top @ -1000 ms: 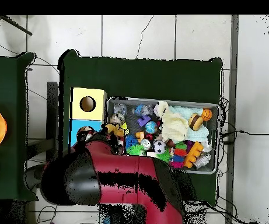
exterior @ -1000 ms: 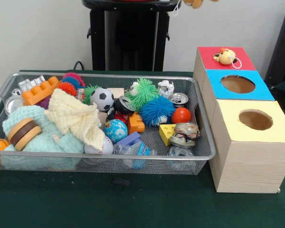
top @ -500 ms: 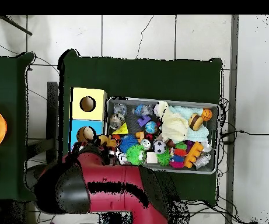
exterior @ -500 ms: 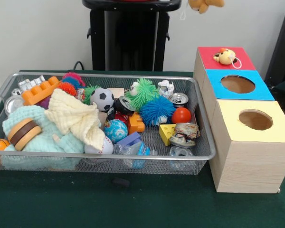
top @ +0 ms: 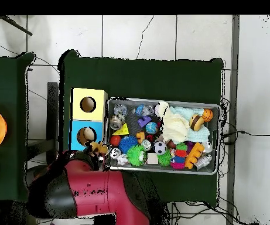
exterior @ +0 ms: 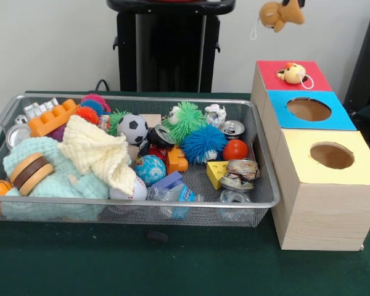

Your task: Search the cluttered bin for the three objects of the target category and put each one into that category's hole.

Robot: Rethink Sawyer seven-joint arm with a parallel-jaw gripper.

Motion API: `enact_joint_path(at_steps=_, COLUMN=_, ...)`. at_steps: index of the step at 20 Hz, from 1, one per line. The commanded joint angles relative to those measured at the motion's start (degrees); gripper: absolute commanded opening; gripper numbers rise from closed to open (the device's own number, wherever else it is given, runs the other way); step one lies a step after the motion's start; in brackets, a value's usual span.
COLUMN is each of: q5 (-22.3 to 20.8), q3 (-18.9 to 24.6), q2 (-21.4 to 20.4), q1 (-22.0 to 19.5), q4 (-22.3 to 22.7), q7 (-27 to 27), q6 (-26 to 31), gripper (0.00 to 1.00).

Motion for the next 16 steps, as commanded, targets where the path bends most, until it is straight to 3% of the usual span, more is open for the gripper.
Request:
enact_joint_path(at_steps=1, q5=0.3, q3=-1.65, q2=2.7, q1=0.79, q4=6.05, q7=12.49, q6=-2.7, gripper=0.0)
enact_joint_path(at_steps=16, q5=1.24, q3=-2.37, q2=9.16, q1=2.13, q4=9.24, q7=12.95, q6=-13.02, gripper=0.0)
